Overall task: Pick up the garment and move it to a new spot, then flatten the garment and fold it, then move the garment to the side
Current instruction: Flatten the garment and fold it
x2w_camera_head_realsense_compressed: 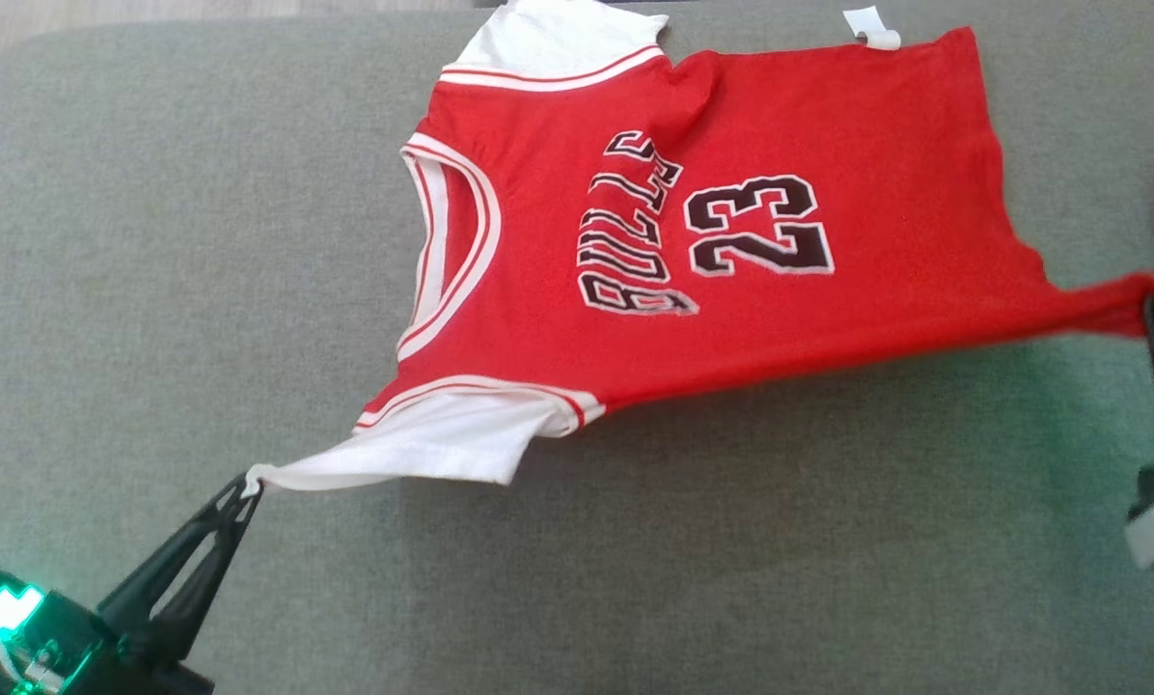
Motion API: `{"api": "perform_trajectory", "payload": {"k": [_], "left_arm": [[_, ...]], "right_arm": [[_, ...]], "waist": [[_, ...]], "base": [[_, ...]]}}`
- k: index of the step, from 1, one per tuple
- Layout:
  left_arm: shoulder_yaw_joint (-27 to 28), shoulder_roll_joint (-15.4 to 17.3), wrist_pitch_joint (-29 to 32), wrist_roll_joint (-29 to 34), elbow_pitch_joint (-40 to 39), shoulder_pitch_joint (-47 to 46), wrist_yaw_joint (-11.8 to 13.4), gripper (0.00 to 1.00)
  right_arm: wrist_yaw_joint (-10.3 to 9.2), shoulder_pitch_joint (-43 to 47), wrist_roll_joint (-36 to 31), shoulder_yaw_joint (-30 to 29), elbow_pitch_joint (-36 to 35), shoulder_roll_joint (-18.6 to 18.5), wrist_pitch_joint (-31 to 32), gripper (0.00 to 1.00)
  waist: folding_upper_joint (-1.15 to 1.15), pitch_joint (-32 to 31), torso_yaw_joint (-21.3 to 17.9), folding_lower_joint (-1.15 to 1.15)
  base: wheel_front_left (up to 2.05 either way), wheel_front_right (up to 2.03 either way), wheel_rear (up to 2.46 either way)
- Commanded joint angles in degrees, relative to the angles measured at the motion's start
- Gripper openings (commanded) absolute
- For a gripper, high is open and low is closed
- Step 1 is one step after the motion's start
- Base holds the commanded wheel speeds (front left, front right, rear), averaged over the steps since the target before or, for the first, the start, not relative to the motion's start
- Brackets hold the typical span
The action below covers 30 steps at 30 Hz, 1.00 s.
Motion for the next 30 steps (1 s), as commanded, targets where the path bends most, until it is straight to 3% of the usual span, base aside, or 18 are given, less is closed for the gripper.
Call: {"api": "perform_trajectory", "payload": {"k": [1, 6, 16, 24, 25, 26, 27, 28, 30], "left_arm": [[2.55, 3.23, 0.06, -0.79, -1.21, -1.12, 1.09, 0.0], [3.62, 0.16, 1.76, 0.26, 1.41, -5.37, -2.12, 0.0], [6.09, -10.55, 5.15, 6.33, 16.35, -23.79, -16.06, 0.0], [7.23, -17.15, 5.15, 9.73, 29.46, -36.41, -23.88, 0.0], [7.1, -17.95, 5.17, 9.77, 30.87, -37.1, -24.55, 0.0], [6.98, -18.83, 5.21, 9.38, 32.21, -37.44, -25.19, 0.0], [6.94, -19.62, 5.18, 8.92, 33.47, -37.59, -25.59, 0.37], [6.9, -20.32, 5.05, 8.64, 34.65, -37.58, -25.66, 1.0], [7.27, -21.81, 4.38, 7.37, 36.3, -36.75, -24.96, 1.0]], "right_arm": [[0.37, 1.47, 0.08, -0.88, -3.5, -0.89, 1.05, 0.0], [0.37, 2.59, -1.57, -2.65, -6.84, 1.84, 4.27, 0.0], [0.37, -8.71, -3.31, -0.34, 0.02, 3.2, 6.64, 0.0], [0.37, -18.55, -3.55, 3.93, 5.97, 2.81, 7.61, 0.0], [0.37, -19.46, -3.41, 4.5, 6.69, 2.91, 7.7, 0.02], [0.37, -20.27, -3.12, 5.04, 7.44, 3.15, 7.79, 0.28], [0.37, -21.01, -2.87, 5.35, 8.2, 3.45, 7.73, 0.78], [0.37, -21.63, -2.79, 5.66, 8.93, 3.74, 7.51, 1.0], [0.37, -22.56, -2.5, 6.2, 10.16, 4.38, 6.65, 1.0]], "waist": [[0.0, 0.22, 0.03, 0.01], [0.0, 1.72, -0.18, 0.01], [0.0, 7.25, -1.32, 0.01], [0.0, 11.55, -2.16, 0.01], [0.0, 11.97, -2.17, 0.01], [0.0, 12.3, -2.19, 0.01], [0.0, 12.57, -2.21, 0.01], [0.0, 12.68, -2.21, 0.01], [0.0, 12.62, -2.15, 0.01]], "base": [[0.0, 0.0, 0.0], [0.0, 0.0, 0.0], [0.0, 0.0, 0.0], [0.0, 0.0, 0.0], [0.0, 0.0, 0.0], [0.0, 0.0, 0.0], [0.0, 0.0, 0.0], [0.0, 0.0, 0.0], [0.0, 0.0, 0.0]]}}
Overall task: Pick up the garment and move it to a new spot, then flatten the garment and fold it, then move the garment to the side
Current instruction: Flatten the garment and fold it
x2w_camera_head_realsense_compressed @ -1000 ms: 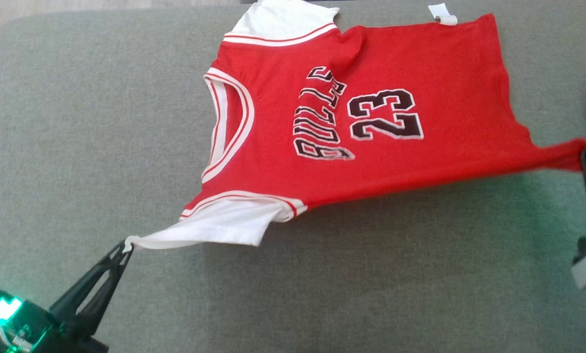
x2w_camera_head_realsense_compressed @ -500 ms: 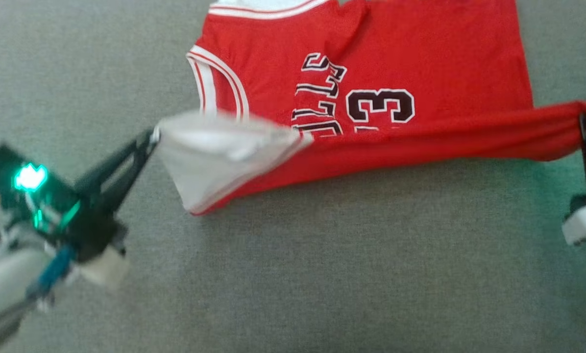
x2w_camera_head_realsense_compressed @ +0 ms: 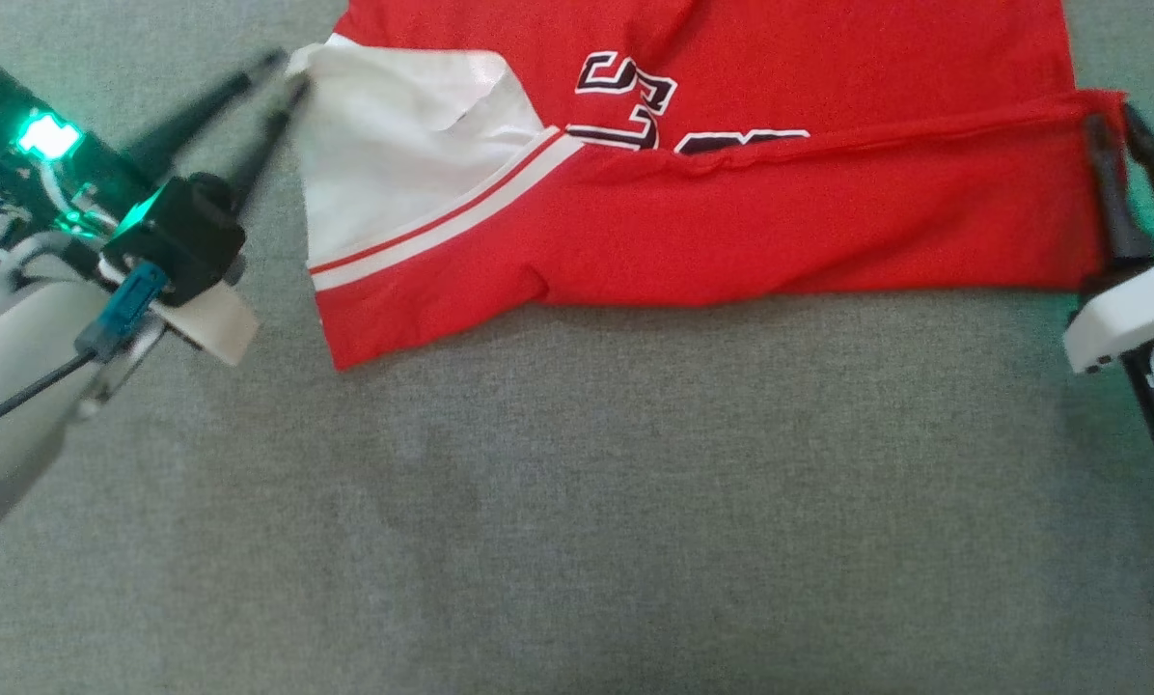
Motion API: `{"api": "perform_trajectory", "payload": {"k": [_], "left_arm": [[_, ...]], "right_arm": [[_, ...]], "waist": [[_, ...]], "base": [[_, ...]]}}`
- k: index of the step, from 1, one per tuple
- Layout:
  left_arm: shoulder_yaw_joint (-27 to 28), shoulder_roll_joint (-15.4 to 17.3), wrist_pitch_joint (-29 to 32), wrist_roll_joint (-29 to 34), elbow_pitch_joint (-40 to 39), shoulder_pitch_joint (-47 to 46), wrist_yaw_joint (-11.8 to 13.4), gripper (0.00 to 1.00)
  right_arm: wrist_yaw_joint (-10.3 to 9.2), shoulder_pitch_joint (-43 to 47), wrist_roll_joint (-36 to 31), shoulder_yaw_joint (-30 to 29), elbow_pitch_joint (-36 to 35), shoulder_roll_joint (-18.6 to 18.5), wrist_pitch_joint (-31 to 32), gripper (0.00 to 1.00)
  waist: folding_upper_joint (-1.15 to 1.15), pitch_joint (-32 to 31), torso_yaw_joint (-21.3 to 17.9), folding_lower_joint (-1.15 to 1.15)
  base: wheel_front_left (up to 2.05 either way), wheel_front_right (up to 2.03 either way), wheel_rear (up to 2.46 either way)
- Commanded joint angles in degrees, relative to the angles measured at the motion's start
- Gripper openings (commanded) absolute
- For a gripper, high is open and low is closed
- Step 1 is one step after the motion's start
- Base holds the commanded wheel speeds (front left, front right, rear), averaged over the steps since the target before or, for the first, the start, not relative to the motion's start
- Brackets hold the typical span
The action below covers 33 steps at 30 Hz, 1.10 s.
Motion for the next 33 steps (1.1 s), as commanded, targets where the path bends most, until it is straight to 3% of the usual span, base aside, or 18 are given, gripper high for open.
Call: {"api": "perform_trajectory", "payload": {"k": [1, 3, 9, 15, 19, 26, 29, 30, 33], "left_arm": [[3.73, 1.11, -1.1, -2.02, 0.19, -0.07, 1.22, 1.0], [4.34, 0.39, -1.46, -3.56, 0.52, 1.21, 2.11, 1.0], [9.45, -4.32, -4.27, -16.27, -3.4, 14.49, 8.47, 1.0], [11.76, -8.22, -5.17, -24.51, -5.85, 26.73, 11.74, 1.0], [12.1, -10.59, -4.39, -28.72, -2.15, 30.39, 10.57, 1.0], [9.63, -12.44, -1.01, -29.94, 4.01, 30.14, 7.27, 1.0], [9.17, -12.91, -1.64, -29.17, 5.34, 29.33, 6.27, 0.48], [9.02, -12.96, -2.07, -28.61, 5.59, 28.95, 6.05, 0.4], [8.23, -12.83, -3.1, -26.26, 6.12, 27.84, 5.83, 0.0]], "right_arm": [[0.37, -0.27, 0.54, 0.89, -0.67, -0.26, -1.24, 1.0], [0.37, -0.28, 0.58, 0.94, -0.15, -0.1, -1.84, 1.0], [0.37, 2.41, 1.02, -0.75, 1.49, 1.51, -5.63, 1.0], [0.37, 6.59, 1.65, -3.21, 1.41, 4.32, -7.76, 1.0], [0.37, 8.76, 1.41, -3.67, 0.94, 5.5, -8.06, 1.0], [0.37, 9.29, 1.06, -4.26, 0.32, 5.46, -7.38, 1.0], [0.37, 9.32, 1.22, -3.85, 0.35, 5.3, -6.93, 1.0], [0.37, 9.33, 1.31, -3.82, 0.47, 5.24, -6.88, 1.0], [0.37, 9.46, 1.48, -3.85, 1.09, 5.01, -6.85, 1.0]], "waist": [[0.0, -0.41, 0.08, -0.02], [0.0, -0.82, 0.12, -0.02], [0.0, -4.33, 0.45, -0.02], [0.0, -6.93, 0.22, -0.02], [0.0, -7.66, -0.31, -0.02], [0.0, -7.85, -0.65, -0.02], [0.0, -7.94, -0.3, -0.02], [0.0, -7.98, -0.09, -0.02], [0.0, -8.23, 0.52, -0.02]], "base": [[0.0, 0.0, 0.0], [0.0, 0.0, 0.0], [0.0, 0.0, 0.0], [0.0, 0.0, 0.0], [0.0, 0.0, 0.0], [0.0, 0.0, 0.0], [0.0, 0.0, 0.0], [0.0, 0.0, 0.0], [0.0, 0.0, 0.0]]}}
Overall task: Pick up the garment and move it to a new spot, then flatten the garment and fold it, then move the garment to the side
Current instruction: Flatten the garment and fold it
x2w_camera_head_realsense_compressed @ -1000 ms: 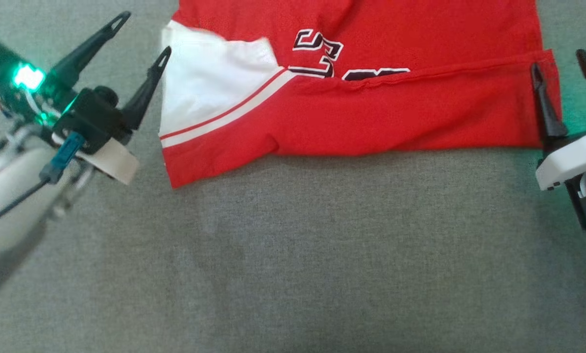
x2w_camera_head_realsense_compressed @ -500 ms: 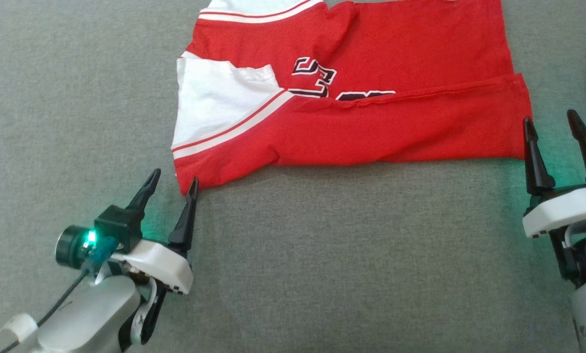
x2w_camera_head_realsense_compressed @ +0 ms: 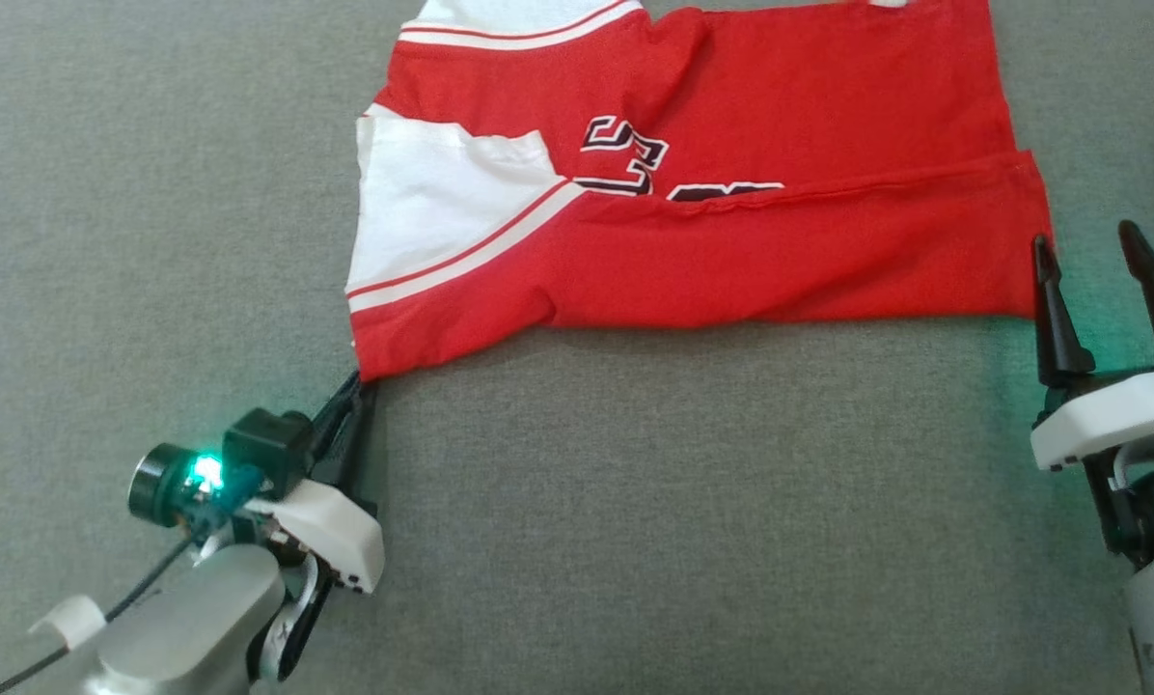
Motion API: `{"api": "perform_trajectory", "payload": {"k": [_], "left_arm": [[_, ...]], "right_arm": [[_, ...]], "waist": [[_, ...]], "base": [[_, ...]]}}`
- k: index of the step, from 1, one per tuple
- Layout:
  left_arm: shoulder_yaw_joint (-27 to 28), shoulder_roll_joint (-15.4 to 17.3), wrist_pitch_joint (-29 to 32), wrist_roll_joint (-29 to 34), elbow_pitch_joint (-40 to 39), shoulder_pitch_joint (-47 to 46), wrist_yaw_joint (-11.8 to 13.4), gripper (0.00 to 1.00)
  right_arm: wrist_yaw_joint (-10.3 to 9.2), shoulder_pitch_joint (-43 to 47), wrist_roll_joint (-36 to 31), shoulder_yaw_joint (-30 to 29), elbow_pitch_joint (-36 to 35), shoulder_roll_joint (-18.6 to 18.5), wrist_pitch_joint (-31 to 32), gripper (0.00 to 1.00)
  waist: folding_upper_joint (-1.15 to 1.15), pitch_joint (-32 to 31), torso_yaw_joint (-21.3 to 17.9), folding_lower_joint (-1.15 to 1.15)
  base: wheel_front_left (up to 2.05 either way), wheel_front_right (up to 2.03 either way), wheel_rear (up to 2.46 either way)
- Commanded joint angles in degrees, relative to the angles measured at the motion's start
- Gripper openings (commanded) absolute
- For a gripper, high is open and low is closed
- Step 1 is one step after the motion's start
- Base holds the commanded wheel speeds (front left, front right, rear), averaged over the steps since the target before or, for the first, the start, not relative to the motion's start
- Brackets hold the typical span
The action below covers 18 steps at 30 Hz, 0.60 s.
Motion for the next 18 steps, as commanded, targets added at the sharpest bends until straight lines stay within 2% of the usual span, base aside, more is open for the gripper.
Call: {"api": "perform_trajectory", "payload": {"k": [1, 6, 12, 16, 18], "left_arm": [[1.19, 1.67, -1.0, 1.69, -0.44, -2.14, -0.11, 0.0], [-0.62, 2.49, -1.49, 5.39, -1.09, -3.98, -0.5, 0.0], [-1.04, 3.74, -2.0, 7.51, -2.72, -4.48, 0.23, 0.0], [-0.65, 6.34, -2.27, 7.84, -5.52, -2.91, 1.67, 0.0], [0.4, 7.5, -2.39, 7.19, -6.71, -1.88, 3.15, 0.0]], "right_arm": [[0.37, 0.61, 0.14, 0.84, -1.07, -1.21, 0.03, 1.0], [0.37, 0.77, 0.51, 0.64, 0.14, -1.69, -0.31, 1.0], [0.37, 1.01, 0.72, 0.67, 1.23, -2.01, -0.7, 1.0], [0.37, 1.37, 1.08, 0.75, 2.02, -2.22, -1.2, 1.0], [0.37, 1.49, 1.16, 0.81, 2.29, -2.29, -1.34, 1.0]], "waist": [[0.0, -0.23, 0.43, 0.0], [0.0, -0.59, 1.16, 0.0], [0.0, -1.42, 1.56, 0.0], [0.0, -2.29, 1.86, 0.0], [0.0, -2.48, 1.89, 0.0]], "base": [[0.0, 0.0, 0.0], [0.0, 0.0, 0.0], [0.0, 0.0, 0.0], [0.0, 0.0, 0.0], [0.0, 0.0, 0.0]]}}
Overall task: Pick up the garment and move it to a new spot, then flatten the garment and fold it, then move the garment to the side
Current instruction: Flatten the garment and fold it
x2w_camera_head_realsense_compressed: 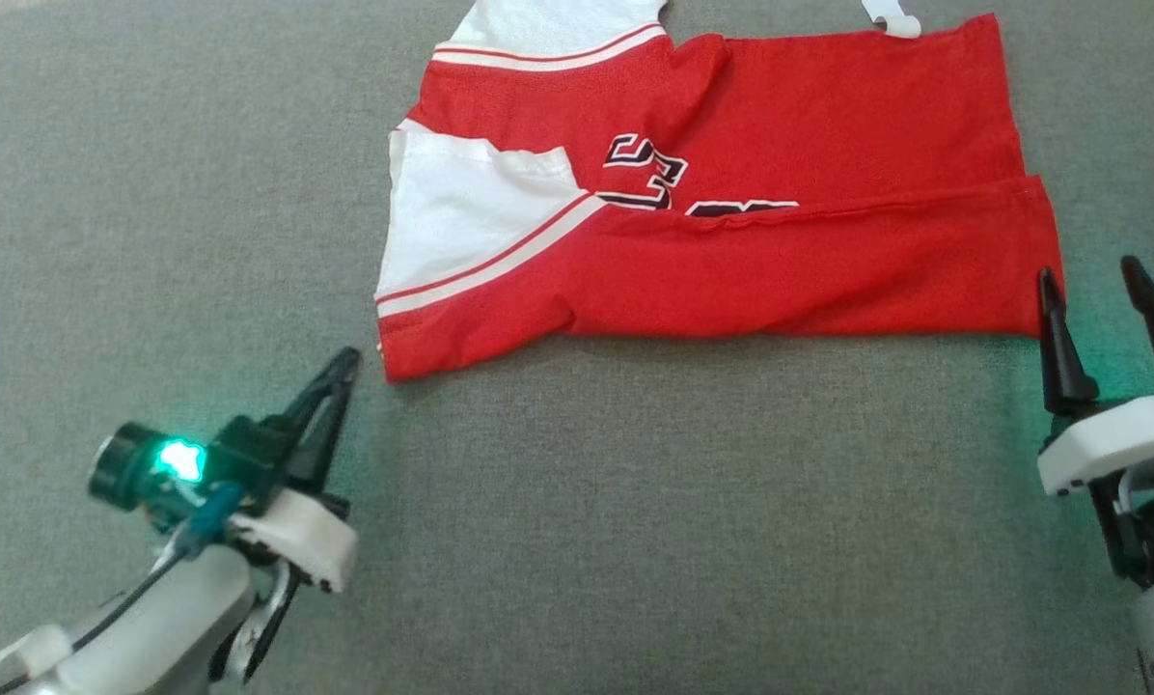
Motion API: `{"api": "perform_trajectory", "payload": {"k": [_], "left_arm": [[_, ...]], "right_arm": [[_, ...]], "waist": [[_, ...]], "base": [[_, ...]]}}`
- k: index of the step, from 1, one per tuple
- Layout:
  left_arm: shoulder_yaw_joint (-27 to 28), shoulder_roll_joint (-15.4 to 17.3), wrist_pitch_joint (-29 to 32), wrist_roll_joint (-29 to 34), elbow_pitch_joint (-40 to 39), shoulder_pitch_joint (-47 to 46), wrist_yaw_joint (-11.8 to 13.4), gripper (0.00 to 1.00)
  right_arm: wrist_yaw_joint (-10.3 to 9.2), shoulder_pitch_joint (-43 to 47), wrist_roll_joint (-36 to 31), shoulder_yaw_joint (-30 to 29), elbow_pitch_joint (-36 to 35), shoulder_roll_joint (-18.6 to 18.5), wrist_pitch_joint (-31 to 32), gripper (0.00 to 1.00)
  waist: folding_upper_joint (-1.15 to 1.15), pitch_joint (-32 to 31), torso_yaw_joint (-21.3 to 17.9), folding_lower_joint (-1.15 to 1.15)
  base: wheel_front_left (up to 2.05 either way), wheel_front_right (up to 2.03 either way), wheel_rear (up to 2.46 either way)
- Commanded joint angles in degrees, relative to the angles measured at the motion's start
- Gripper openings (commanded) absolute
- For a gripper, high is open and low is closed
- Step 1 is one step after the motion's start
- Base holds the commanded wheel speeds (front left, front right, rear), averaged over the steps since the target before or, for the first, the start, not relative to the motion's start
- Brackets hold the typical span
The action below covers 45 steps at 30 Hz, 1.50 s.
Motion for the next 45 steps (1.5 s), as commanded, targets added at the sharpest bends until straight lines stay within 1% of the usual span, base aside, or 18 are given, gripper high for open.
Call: {"api": "perform_trajectory", "payload": {"k": [1, 3, 4, 5, 10, 12, 15, 17, 22, 24, 25, 28, 29, 31, 33, 34, 39, 45], "left_arm": [[3.4, 2.59, -0.91, -0.91, -1.88, -0.11, 0.98, 0.0], [5.72, 2.63, -1.19, -2.57, -4.17, 1.12, 2.52, 0.0], [6.66, 2.36, -1.29, -3.39, -5.32, 1.7, 2.94, 0.29], [7.17, 2.01, -1.33, -4.18, -6.23, 2.23, 2.99, 1.0], [8.19, -1.32, -1.22, -6.43, -6.97, 2.2, 3.14, 1.0], [8.24, -2.88, -0.72, -7.19, -5.53, 1.9, 3.3, 1.0], [8.91, -5.31, -0.23, -9.66, -2.35, 2.28, 2.8, 1.0], [8.85, -6.48, -0.13, -10.48, 0.19, 2.38, 2.1, 1.0], [8.14, -8.93, 0.61, -11.94, 5.59, 2.01, -0.59, 1.0], [8.0, -9.67, 0.49, -12.04, 7.28, 1.67, -1.32, 0.72], [7.94, -9.97, 0.39, -12.02, 8.03, 1.5, -1.66, 0.65], [7.58, -10.55, -0.15, -11.01, 9.97, 0.73, -2.48, 0.61], [7.45, -10.68, -0.37, -10.5, 10.45, 0.46, -2.79, 0.48], [7.12, -10.88, -0.77, -9.27, 11.13, -0.06, -3.27, 0.36], [6.94, -11.14, -1.0, -8.52, 11.74, -0.35, -3.75, 0.2], [6.97, -11.31, -1.08, -8.39, 12.02, -0.43, -4.01, 0.0], [7.32, -11.54, -1.36, -7.54, 12.51, -0.97, -4.83, 0.0], [9.9, -10.24, -1.65, -5.4, 9.71, -0.85, -4.52, 0.0]], "right_arm": [[0.37, 0.4, 0.6, 0.87, -1.22, -1.48, -0.78, 1.0], [0.37, 0.47, 0.72, 0.83, -1.02, -1.53, -0.84, 1.0], [0.37, 0.5, 0.79, 0.76, -0.94, -1.55, -0.85, 1.0], [0.37, 0.52, 0.85, 0.72, -0.88, -1.56, -0.85, 1.0], [0.37, 0.19, 0.85, 0.94, -0.61, -1.5, -0.76, 1.0], [0.37, 0.0, 0.83, 1.16, -0.53, -1.46, -0.67, 1.0], [0.37, -0.27, 0.85, 1.55, -0.48, -1.53, -0.52, 1.0], [0.37, -0.36, 0.92, 1.67, -0.53, -1.66, -0.46, 1.0], [0.37, -0.13, 1.1, 1.74, -0.74, -2.06, -0.25, 1.0], [0.37, 0.0, 1.14, 1.74, -0.87, -2.22, -0.09, 1.0], [0.37, 0.06, 1.16, 1.74, -0.94, -2.28, -0.03, 1.0], [0.37, 0.24, 1.14, 1.74, -1.2, -2.49, 0.27, 1.0], [0.37, 0.31, 1.12, 1.72, -1.29, -2.55, 0.34, 1.0], [0.37, 0.54, 1.07, 1.69, -1.43, -2.65, 0.46, 1.0], [0.37, 0.84, 1.05, 1.62, -1.53, -2.72, 0.6, 1.0], [0.37, 0.99, 1.05, 1.59, -1.58, -2.73, 0.68, 1.0], [0.37, 1.46, 1.23, 1.58, -2.02, -2.75, 0.97, 1.0], [0.37, 0.5, 1.83, 2.03, -1.27, -1.84, 3.02, 1.0]], "waist": [[0.0, -0.05, -0.03, 0.0], [0.0, -0.02, -0.02, 0.0], [0.0, 0.05, -0.01, 0.0], [0.0, 0.15, 0.0, 0.0], [0.0, 0.74, -0.16, 0.0], [0.0, 0.89, -0.31, 0.0], [0.0, 0.95, -0.69, 0.0], [0.0, 0.97, -0.92, 0.0], [0.0, 1.12, -1.2, 0.0], [0.0, 1.19, -1.2, 0.0], [0.0, 1.18, -1.19, 0.0], [0.0, 1.17, -1.11, 0.0], [0.0, 1.12, -1.06, 0.0], [0.0, 0.95, -0.94, 0.0], [0.0, 0.73, -0.83, 0.0], [0.0, 0.61, -0.8, 0.0], [0.0, 0.5, -0.71, 0.0], [0.0, 0.77, -0.07, 0.0]], "base": [[0.0, 0.0, 0.0], [0.0, 0.0, 0.0], [0.0, 0.0, 0.0], [0.0, 0.0, 0.0], [0.0, 0.0, 0.0], [0.0, 0.0, 0.0], [0.0, 0.0, 0.0], [0.0, 0.0, 0.0], [0.0, 0.0, 0.0], [0.0, 0.0, 0.0], [0.0, 0.0, 0.0], [0.0, 0.0, 0.0], [0.0, 0.0, 0.0], [0.0, 0.0, 0.0], [0.0, 0.0, 0.0], [0.0, 0.0, 0.0], [0.0, 0.0, 0.0], [0.0, 0.0, 0.0]]}}
